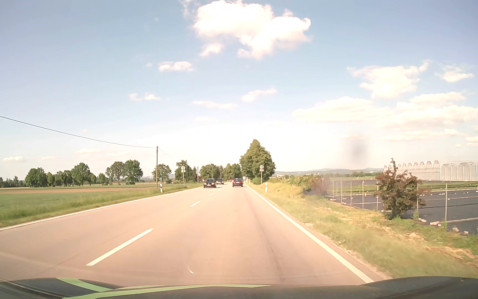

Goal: Follow the waypoints while adhering to traffic rules and regulations

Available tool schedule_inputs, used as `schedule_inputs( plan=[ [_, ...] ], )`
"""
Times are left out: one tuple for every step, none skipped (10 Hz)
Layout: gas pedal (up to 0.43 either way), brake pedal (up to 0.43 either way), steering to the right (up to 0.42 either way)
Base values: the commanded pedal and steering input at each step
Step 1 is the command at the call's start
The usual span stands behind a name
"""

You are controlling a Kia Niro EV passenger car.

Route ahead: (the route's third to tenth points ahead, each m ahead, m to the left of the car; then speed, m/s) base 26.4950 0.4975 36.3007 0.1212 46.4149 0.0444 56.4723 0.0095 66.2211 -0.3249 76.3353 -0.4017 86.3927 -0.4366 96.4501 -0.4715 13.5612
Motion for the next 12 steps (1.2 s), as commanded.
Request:
schedule_inputs(
  plan=[
    [0.130,0.000,-0.001],
    [0.130,0.000,-0.001],
    [0.130,0.000,0.000],
    [0.130,0.000,0.000],
    [0.130,0.000,0.000],
    [0.130,0.000,0.000],
    [0.130,0.000,0.000],
    [0.130,0.000,0.000],
    [0.130,0.000,0.000],
    [0.130,0.000,0.000],
    [0.130,0.000,0.000],
    [0.130,0.000,0.000]
  ],
)
